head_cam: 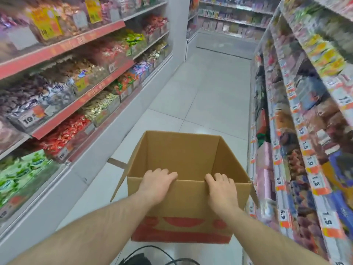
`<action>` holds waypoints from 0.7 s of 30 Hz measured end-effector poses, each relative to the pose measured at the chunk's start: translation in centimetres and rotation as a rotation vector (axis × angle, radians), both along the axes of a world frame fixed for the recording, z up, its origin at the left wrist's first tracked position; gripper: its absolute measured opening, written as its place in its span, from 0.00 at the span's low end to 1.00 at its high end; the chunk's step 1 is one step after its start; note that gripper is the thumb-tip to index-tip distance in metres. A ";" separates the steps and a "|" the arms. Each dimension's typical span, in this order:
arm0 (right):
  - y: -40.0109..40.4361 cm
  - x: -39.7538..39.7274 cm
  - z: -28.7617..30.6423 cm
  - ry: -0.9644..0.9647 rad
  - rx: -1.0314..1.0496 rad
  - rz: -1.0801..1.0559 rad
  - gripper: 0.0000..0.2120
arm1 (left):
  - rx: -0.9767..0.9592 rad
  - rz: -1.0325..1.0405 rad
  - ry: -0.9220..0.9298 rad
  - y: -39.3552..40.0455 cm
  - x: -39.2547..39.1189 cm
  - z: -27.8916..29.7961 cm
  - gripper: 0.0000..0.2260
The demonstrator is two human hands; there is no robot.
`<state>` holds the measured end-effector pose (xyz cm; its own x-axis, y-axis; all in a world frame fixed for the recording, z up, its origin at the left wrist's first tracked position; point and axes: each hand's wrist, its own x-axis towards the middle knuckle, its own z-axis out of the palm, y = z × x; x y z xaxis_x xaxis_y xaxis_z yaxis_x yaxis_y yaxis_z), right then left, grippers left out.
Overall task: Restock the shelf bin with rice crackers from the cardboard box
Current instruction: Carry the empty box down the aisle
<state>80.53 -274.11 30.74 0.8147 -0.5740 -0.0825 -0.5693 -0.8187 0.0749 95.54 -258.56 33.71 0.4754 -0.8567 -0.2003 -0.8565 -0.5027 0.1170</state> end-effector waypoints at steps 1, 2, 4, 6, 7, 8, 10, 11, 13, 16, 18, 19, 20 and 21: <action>-2.1 2.0 0.2 -0.001 -0.012 0.025 0.24 | -0.007 0.025 -0.002 -1.6 1.5 0.1 0.12; -4.2 4.2 0.4 0.006 -0.014 0.058 0.24 | -0.012 0.052 -0.005 -3.2 3.2 0.0 0.12; -7.8 8.9 0.6 0.024 0.002 0.126 0.22 | -0.018 0.111 0.001 -5.9 6.7 -0.8 0.13; -10.9 13.5 0.1 0.049 -0.003 0.183 0.19 | -0.012 0.158 0.010 -8.5 10.4 -2.0 0.14; -12.5 16.0 -0.4 0.056 -0.003 0.221 0.19 | -0.010 0.179 0.009 -9.7 12.5 -2.8 0.15; -14.0 18.5 -0.8 0.057 -0.005 0.251 0.18 | -0.010 0.200 0.011 -10.8 14.6 -3.6 0.16; -16.5 23.6 -1.9 0.084 -0.023 0.299 0.19 | -0.016 0.251 0.037 -12.8 18.6 -5.4 0.16; -17.7 26.1 -2.6 0.112 -0.026 0.321 0.19 | -0.010 0.274 0.058 -13.7 20.5 -6.3 0.15; -19.7 30.7 -4.1 0.160 -0.010 0.356 0.18 | 0.007 0.315 0.095 -15.4 24.2 -8.3 0.15; -22.5 37.4 -5.3 0.218 -0.013 0.448 0.16 | -0.004 0.404 0.157 -17.8 28.9 -10.1 0.16; -24.1 41.3 -5.8 0.273 -0.005 0.504 0.19 | 0.000 0.460 0.187 -19.1 31.5 -10.6 0.18; -24.8 43.1 -6.1 0.292 0.013 0.536 0.22 | 0.000 0.489 0.196 -19.7 32.8 -11.1 0.19; -25.3 45.0 -6.4 0.305 0.031 0.563 0.24 | -0.004 0.521 0.202 -20.3 34.0 -11.6 0.20; -25.8 47.0 -6.9 0.313 0.039 0.593 0.24 | -0.008 0.552 0.212 -20.8 35.3 -12.3 0.20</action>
